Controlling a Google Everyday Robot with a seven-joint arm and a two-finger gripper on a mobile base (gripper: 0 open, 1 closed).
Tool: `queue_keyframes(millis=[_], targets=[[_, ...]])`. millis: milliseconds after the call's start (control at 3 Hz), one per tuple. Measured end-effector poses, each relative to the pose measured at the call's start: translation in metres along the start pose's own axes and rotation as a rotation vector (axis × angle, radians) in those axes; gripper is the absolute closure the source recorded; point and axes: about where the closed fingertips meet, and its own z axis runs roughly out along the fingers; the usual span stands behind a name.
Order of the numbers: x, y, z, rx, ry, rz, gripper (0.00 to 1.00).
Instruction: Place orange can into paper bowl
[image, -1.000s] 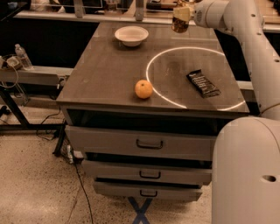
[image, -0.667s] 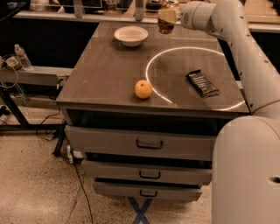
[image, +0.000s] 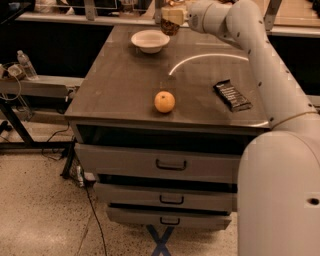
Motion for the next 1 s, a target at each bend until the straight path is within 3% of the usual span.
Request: queue_keyframes(millis=[333, 667, 1000], targets=[[-0.006, 0.013, 0.024, -0.019, -0.064, -0.031, 1.00], [-0.008, 0.020, 0.047, 0.012, -0.092, -0.094, 1.00], [-0.008, 0.020, 0.060, 0.085, -0.082, -0.193, 1.00]])
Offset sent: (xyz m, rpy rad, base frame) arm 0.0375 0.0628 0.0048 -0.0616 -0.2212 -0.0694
